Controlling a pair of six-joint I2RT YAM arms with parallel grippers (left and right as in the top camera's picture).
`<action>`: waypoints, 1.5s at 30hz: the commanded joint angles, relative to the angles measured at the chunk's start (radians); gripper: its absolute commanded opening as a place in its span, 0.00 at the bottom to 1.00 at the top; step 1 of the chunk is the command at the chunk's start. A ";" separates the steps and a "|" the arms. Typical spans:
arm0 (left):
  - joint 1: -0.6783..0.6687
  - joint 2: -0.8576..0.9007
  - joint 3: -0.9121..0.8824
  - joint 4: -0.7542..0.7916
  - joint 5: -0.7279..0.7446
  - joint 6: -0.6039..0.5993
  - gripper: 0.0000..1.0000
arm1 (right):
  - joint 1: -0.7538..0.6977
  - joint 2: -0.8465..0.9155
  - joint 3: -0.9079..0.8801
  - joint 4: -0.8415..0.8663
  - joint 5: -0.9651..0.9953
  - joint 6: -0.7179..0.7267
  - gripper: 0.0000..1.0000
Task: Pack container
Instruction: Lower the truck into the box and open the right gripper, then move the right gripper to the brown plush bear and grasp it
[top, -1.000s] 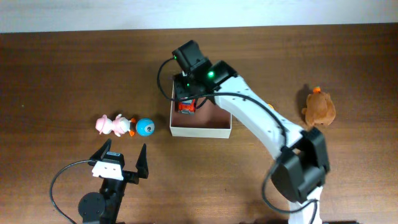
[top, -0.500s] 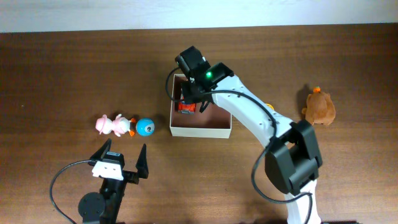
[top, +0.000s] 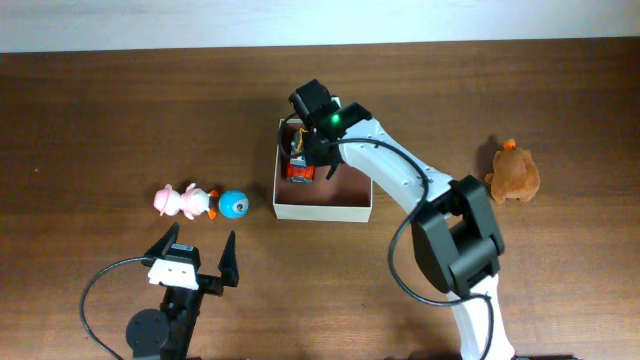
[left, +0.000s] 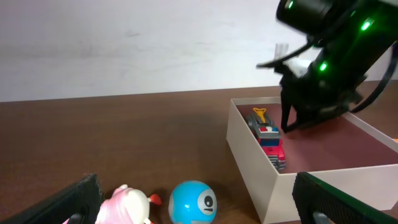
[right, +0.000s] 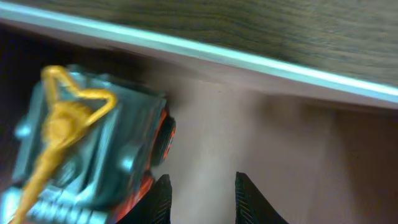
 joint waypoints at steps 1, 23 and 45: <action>-0.005 -0.009 -0.006 -0.003 -0.006 0.012 1.00 | -0.002 0.036 -0.010 0.008 0.019 0.010 0.28; -0.005 -0.009 -0.006 -0.003 -0.006 0.012 1.00 | -0.002 0.039 -0.010 0.082 -0.147 0.007 0.29; -0.005 -0.009 -0.006 -0.003 -0.006 0.012 1.00 | -0.061 -0.010 0.272 -0.174 -0.153 -0.074 0.44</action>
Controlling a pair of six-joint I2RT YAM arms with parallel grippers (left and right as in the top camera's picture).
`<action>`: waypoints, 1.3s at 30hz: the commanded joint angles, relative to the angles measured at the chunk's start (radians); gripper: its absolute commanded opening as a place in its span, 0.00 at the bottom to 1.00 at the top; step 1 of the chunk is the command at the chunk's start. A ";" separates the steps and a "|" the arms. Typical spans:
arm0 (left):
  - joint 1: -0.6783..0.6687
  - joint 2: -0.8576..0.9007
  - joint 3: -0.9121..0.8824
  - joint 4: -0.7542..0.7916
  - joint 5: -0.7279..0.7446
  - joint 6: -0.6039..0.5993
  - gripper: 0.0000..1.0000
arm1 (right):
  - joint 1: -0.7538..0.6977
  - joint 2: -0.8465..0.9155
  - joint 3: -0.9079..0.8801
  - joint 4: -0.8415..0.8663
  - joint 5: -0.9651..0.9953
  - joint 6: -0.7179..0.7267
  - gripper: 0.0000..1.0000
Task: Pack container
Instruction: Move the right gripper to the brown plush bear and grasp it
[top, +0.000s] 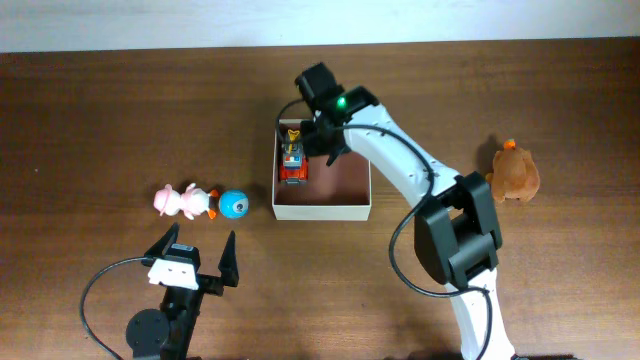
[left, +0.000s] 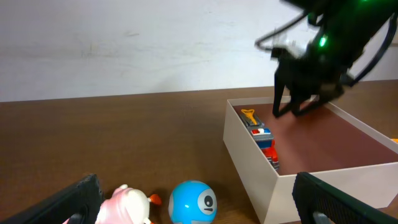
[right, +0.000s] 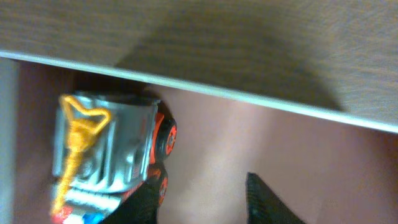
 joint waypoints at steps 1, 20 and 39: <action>-0.005 -0.009 -0.006 -0.003 -0.006 0.012 1.00 | -0.019 -0.048 0.138 -0.099 0.009 -0.066 0.45; -0.005 -0.009 -0.006 -0.003 -0.006 0.012 1.00 | -0.394 -0.063 0.569 -0.734 0.031 -0.129 0.99; -0.005 -0.009 -0.006 -0.003 -0.006 0.012 1.00 | -0.639 -0.167 0.383 -0.735 0.146 -0.209 0.99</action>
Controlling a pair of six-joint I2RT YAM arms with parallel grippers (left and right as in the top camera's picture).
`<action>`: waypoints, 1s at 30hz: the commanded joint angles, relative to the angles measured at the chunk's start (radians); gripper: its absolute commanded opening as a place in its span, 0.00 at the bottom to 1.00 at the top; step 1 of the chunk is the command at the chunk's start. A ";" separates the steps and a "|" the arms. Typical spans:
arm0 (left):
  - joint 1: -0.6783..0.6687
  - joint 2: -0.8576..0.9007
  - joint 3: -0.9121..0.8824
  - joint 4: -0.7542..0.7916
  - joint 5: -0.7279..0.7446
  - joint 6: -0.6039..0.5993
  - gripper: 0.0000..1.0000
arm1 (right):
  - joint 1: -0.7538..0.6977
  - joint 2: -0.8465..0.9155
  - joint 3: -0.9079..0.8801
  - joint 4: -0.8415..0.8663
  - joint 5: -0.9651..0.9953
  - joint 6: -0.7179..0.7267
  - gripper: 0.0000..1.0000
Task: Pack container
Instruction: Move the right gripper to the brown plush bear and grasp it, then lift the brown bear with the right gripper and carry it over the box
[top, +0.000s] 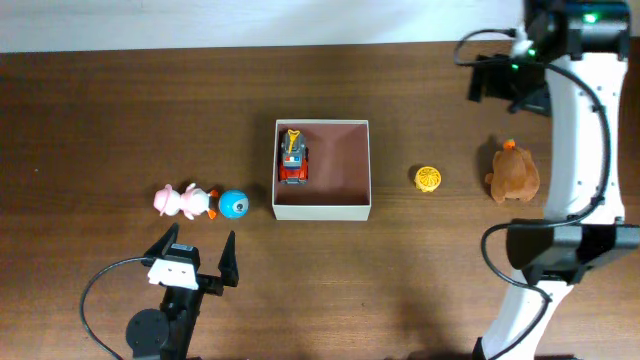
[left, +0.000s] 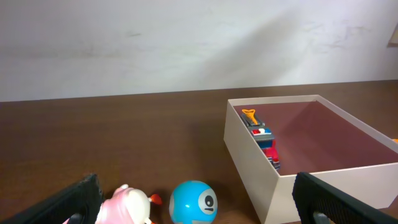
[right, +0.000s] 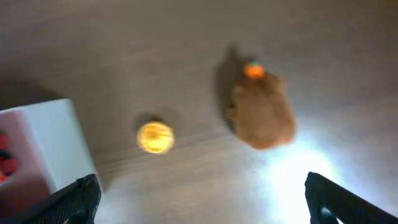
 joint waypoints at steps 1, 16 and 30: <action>-0.005 -0.009 -0.006 -0.003 -0.004 0.012 1.00 | -0.052 -0.003 -0.124 0.013 0.091 -0.018 0.99; -0.005 -0.009 -0.006 -0.003 -0.004 0.012 0.99 | -0.147 -0.003 -0.653 0.320 0.051 -0.019 0.99; -0.005 -0.009 -0.006 -0.003 -0.004 0.012 0.99 | -0.147 -0.003 -0.871 0.605 0.021 -0.090 0.52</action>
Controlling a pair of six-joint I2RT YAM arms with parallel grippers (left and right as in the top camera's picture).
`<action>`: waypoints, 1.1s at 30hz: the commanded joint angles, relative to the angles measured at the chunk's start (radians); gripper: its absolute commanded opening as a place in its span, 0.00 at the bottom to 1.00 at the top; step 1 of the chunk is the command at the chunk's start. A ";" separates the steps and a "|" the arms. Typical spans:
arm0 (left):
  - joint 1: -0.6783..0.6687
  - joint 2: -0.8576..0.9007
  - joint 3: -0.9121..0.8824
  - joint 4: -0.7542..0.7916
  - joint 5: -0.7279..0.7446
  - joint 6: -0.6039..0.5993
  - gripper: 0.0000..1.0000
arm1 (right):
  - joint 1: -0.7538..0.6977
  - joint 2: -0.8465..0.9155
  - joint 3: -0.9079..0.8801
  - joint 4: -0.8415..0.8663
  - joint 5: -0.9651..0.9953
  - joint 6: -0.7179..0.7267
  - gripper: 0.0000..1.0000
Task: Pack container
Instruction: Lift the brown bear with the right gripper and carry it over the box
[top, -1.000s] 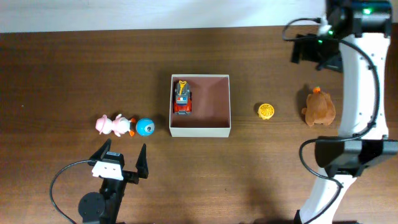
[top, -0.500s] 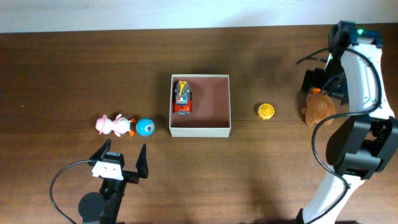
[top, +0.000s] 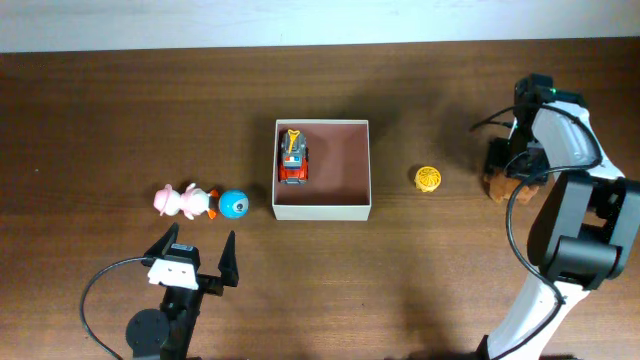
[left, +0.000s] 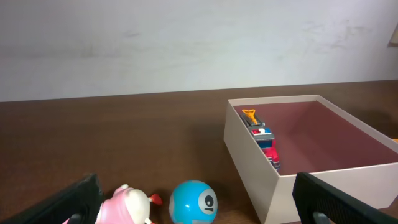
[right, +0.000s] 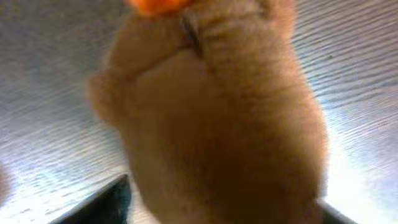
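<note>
An open white box (top: 322, 207) with a brown floor stands mid-table, and a red-and-grey toy truck (top: 294, 158) lies along its left wall. A brown plush toy (right: 217, 106) fills the right wrist view. My right gripper (right: 221, 199) is open and down over it, one finger on each side; from overhead the gripper (top: 512, 165) hides most of the plush (top: 495, 187). A yellow round toy (top: 428, 179) lies between box and plush. Left of the box are a pink pig (top: 172, 201) and a blue ball (top: 233, 204). My left gripper (top: 190, 265) is open near the front edge.
In the left wrist view the box wall (left: 261, 168) is on the right with the truck (left: 264, 140) inside, and the blue ball (left: 193, 202) and pink pig (left: 127, 205) lie low between the fingers. A pale wall runs behind the table's far edge.
My right gripper was high over the table's far right, with the plush and yellow toy seen from above. Now it is down at the plush, fingers on either side. The left arm is unchanged.
My right gripper was inside the box beside the toy truck, nearly shut. Then it stood a little higher and further apart at the box's back wall, the truck left lying there. Later it was far right, open wide, and now it straddles the brown plush.
</note>
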 joint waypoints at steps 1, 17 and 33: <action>-0.005 -0.009 -0.006 -0.003 -0.004 0.011 1.00 | 0.006 -0.001 -0.023 0.017 -0.073 -0.020 0.49; -0.005 -0.009 -0.006 -0.003 -0.004 0.011 1.00 | 0.008 -0.002 0.212 -0.171 -0.082 -0.020 0.20; -0.005 -0.009 -0.006 -0.003 -0.004 0.011 1.00 | 0.081 -0.002 0.751 -0.501 -0.679 -0.217 0.16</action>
